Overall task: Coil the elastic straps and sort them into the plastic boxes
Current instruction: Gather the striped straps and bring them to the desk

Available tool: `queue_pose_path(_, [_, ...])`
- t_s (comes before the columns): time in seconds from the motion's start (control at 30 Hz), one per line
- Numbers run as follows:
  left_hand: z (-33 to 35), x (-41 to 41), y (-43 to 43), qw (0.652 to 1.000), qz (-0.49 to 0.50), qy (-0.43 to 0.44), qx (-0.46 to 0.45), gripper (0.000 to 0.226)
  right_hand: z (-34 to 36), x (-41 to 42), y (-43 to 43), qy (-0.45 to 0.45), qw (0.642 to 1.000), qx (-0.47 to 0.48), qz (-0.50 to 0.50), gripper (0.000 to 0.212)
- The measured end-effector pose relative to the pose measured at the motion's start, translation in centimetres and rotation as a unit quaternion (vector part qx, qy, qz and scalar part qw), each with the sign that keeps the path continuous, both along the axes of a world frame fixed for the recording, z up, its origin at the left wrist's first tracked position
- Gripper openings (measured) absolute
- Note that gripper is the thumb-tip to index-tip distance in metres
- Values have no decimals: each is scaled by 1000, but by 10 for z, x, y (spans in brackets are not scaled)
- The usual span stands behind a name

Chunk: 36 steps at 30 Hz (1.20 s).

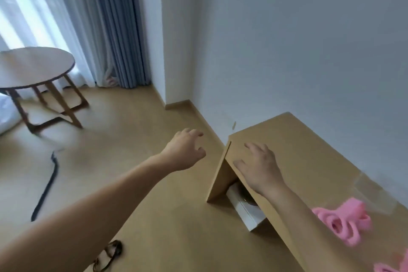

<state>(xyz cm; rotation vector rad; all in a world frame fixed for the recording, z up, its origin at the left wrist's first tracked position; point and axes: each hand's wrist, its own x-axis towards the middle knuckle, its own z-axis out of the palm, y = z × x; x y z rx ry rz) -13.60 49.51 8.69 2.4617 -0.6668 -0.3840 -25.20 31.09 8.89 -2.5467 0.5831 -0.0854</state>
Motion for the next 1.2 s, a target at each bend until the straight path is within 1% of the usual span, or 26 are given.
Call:
queue_pose_path(0.1, [-4, 6, 84, 997, 81, 9, 2, 62, 1, 37, 69, -19, 996, 4, 89, 63])
queue_pose_path(0.2, [-7, 3, 151, 988, 152, 13, -9, 64, 0, 64, 130, -24, 985, 11, 173, 63])
queue_pose_path(0.3, [-10, -7, 200, 974, 223, 13, -33, 62, -5, 80, 173, -16, 967, 13, 255, 63])
queue_pose_path(0.4, [-11, -17, 235, 958, 279, 25, -57, 58, -9, 93, 200, -1, 950, 32, 311, 63])
queue_pose_path(0.53, [-7, -23, 264, 935, 348, 27, -65, 57, -12, 118, 219, -1, 929, 54, 366, 61])
queue_pose_path(0.73, [-11, -27, 296, 889, 453, 38, -61, 52, -21, 162, 238, 11, 894, 84, 440, 59])
queue_pose_path(0.83, [-27, -34, 315, 867, 490, 55, -69, 51, -33, 176, 258, 46, 875, 80, 475, 57])
queue_pose_path(1.0, [-69, -34, 361, 834, 530, 120, -95, 53, -71, 200, 314, 113, 847, 59, 516, 53])
queue_pose_path(1.2, [-146, -3, 429, 799, 549, 219, -113, 53, -148, 223, 399, 214, 835, 48, 504, 52])
